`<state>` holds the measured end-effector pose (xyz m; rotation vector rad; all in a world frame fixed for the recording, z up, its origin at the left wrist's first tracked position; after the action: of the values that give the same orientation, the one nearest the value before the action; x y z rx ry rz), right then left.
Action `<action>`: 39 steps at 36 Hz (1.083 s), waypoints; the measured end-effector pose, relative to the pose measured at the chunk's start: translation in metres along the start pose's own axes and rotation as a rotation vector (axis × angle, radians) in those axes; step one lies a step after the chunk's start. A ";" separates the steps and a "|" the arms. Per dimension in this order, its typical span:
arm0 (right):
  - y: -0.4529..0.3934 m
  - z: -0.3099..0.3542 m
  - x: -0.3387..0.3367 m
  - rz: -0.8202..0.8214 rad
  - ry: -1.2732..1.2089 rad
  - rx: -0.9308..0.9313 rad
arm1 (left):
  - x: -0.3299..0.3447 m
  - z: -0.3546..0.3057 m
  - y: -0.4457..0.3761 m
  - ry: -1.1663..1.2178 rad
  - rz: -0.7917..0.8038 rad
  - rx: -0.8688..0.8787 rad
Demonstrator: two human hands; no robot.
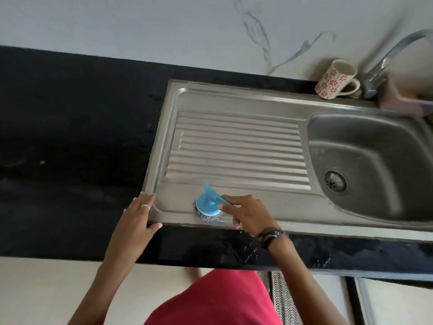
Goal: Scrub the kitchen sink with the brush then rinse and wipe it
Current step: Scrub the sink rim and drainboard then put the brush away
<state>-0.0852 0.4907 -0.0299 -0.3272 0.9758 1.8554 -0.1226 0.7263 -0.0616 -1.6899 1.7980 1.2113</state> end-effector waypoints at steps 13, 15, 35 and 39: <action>0.052 -0.049 -0.029 -0.142 0.061 0.094 | 0.001 0.009 -0.015 -0.052 0.056 0.025; 0.036 -0.020 -0.004 -0.085 0.115 0.031 | 0.000 0.010 -0.014 -0.078 0.047 0.014; 0.017 0.009 0.008 -0.008 0.258 -0.053 | -0.021 0.025 -0.013 -0.009 -0.068 -0.029; -0.010 0.058 0.046 0.050 0.293 -0.127 | -0.026 0.019 -0.010 0.029 -0.116 0.003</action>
<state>-0.0879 0.5656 -0.0251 -0.6721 1.0712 1.9548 -0.1131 0.7575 -0.0552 -1.7922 1.6912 1.1407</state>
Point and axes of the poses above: each hand's wrist, its own y-axis away from the middle knuckle, its own x-axis out of the palm, z = x × y, the point moved 9 cm from there along -y, towards the middle knuckle, and after that the axes turned 7 degrees about y, right-handed, at the moved point
